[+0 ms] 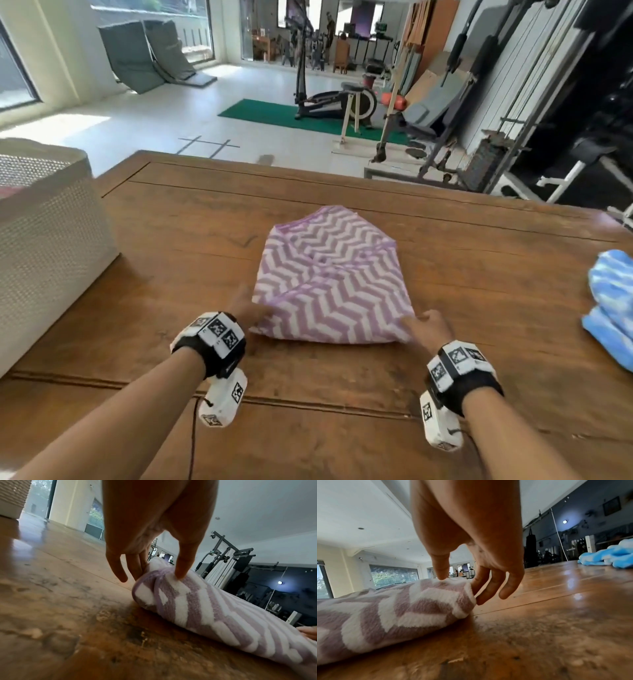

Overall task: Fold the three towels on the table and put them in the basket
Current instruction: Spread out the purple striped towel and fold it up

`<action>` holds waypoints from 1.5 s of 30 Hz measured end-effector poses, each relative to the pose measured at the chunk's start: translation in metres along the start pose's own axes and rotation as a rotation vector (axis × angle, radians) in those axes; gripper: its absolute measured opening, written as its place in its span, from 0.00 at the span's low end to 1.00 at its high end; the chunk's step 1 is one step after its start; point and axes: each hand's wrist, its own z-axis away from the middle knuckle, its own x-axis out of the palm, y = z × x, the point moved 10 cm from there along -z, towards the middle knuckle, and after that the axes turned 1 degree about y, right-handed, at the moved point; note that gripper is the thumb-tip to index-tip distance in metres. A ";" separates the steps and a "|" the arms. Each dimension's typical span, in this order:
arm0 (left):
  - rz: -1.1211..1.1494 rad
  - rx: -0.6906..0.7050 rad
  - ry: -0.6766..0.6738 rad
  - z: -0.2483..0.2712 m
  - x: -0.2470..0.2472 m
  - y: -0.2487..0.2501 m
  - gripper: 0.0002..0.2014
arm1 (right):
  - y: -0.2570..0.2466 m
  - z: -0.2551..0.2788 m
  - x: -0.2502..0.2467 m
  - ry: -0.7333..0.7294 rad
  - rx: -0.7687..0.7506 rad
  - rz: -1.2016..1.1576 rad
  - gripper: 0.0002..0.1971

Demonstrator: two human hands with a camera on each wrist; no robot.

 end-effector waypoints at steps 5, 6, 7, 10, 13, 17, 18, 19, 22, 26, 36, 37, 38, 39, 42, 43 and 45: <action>-0.132 0.053 0.030 0.009 -0.010 -0.006 0.29 | 0.011 0.016 0.006 -0.031 0.028 0.135 0.21; -0.114 0.051 0.028 0.009 -0.011 -0.011 0.28 | 0.016 0.017 0.008 -0.037 0.035 0.159 0.20; -0.088 0.055 0.019 0.009 -0.011 -0.013 0.27 | 0.016 0.020 0.009 -0.035 0.020 0.179 0.18; 0.006 0.137 -0.010 0.015 -0.010 -0.007 0.24 | 0.007 0.027 0.008 -0.035 -0.062 0.011 0.13; 0.052 0.238 -0.012 0.021 -0.013 0.003 0.22 | -0.010 0.036 0.008 -0.073 -0.210 -0.112 0.30; -0.147 0.401 0.006 0.028 -0.016 0.012 0.16 | -0.016 0.044 0.008 -0.050 -0.342 0.121 0.24; -0.235 0.440 0.006 0.030 -0.014 0.013 0.15 | -0.016 0.046 0.010 -0.084 -0.344 0.183 0.25; -0.316 0.469 0.000 0.031 -0.012 0.014 0.15 | -0.016 0.048 0.012 -0.118 -0.345 0.241 0.27; -0.461 0.484 -0.055 0.029 -0.006 0.013 0.22 | -0.019 0.053 0.016 -0.183 -0.371 0.377 0.38; -0.609 0.502 -0.096 0.027 0.000 0.021 0.35 | -0.027 0.050 0.020 -0.166 -0.455 0.494 0.39; -0.908 0.590 -0.096 0.020 0.007 0.034 0.31 | -0.050 0.052 0.032 -0.060 -0.648 0.580 0.17; -0.826 0.579 -0.104 0.018 0.005 0.035 0.30 | -0.046 0.047 0.029 -0.093 -0.555 0.470 0.16; -0.735 0.552 -0.119 0.016 0.004 0.034 0.29 | -0.040 0.041 0.026 -0.122 -0.452 0.346 0.15; -0.631 0.525 -0.121 0.014 0.001 0.035 0.28 | -0.034 0.036 0.024 -0.137 -0.354 0.224 0.15; -0.407 0.392 -0.102 0.003 -0.006 0.029 0.32 | -0.031 0.025 0.022 -0.130 -0.242 0.005 0.15; -0.346 0.342 -0.101 -0.002 -0.008 0.027 0.35 | -0.034 0.025 0.022 -0.119 -0.235 -0.033 0.17; -0.182 0.258 -0.109 -0.007 -0.009 0.027 0.42 | -0.038 0.025 0.020 -0.096 -0.203 -0.107 0.29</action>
